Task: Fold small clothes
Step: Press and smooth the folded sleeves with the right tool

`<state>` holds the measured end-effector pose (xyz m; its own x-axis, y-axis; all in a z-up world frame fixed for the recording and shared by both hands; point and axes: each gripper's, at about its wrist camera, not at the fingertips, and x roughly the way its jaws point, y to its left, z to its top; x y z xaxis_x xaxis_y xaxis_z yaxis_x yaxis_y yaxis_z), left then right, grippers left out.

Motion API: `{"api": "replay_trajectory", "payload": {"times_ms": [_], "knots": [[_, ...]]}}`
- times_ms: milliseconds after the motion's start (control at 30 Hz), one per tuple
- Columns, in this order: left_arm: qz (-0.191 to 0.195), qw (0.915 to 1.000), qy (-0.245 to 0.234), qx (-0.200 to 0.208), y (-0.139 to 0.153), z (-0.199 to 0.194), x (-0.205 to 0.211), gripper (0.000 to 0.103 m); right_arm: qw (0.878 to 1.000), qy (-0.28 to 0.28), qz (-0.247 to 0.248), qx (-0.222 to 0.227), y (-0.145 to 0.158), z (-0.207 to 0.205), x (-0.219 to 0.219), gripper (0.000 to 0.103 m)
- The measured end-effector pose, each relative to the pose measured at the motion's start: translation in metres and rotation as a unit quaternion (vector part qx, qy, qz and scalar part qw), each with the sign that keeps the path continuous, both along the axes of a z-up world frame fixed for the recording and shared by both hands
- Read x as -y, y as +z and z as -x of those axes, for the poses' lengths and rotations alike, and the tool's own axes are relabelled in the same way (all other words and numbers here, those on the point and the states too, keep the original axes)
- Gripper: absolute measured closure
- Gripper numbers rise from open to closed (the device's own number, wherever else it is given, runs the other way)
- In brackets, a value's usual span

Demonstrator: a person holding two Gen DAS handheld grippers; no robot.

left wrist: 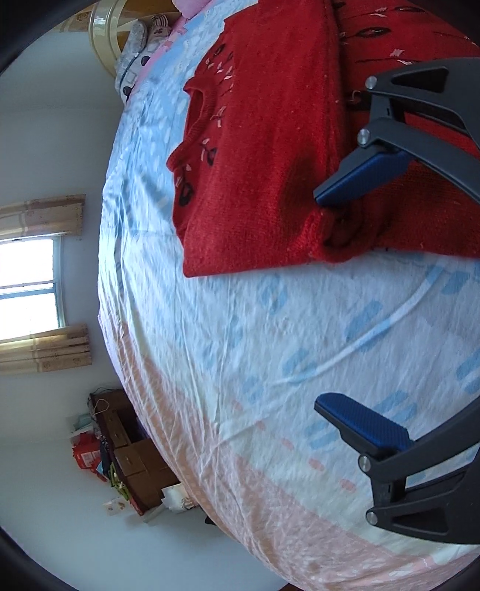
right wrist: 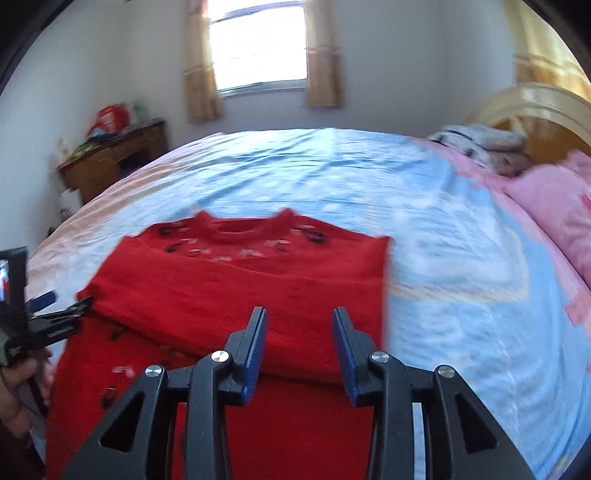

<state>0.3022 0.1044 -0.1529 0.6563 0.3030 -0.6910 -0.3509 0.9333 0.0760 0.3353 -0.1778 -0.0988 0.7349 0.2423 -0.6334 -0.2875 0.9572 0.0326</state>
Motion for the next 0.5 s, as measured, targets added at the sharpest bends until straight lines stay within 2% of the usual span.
{"api": "replay_trajectory", "payload": {"times_ms": [67, 267, 367, 500], "knots": [[0.005, 1.0, -0.002, -0.002, -0.001, 0.0, -0.001, 0.0, 1.0, 0.017, 0.003, -0.02, -0.007, -0.012, -0.009, 0.066], [0.012, 0.9999, -0.005, -0.005, -0.002, -0.003, -0.001, 0.0, 0.996, -0.019, 0.002, -0.085, -0.043, -0.036, 0.015, 0.066], [0.008, 0.9999, -0.005, -0.005, -0.002, -0.003, 0.0, 0.0, 0.997, -0.002, -0.014, -0.081, -0.048, -0.035, 0.027, 0.066], [0.009, 0.9999, -0.006, -0.005, -0.002, -0.003, 0.001, 0.0, 0.997, 0.005, 0.011, -0.071, -0.05, -0.03, 0.023, 0.066]]}}
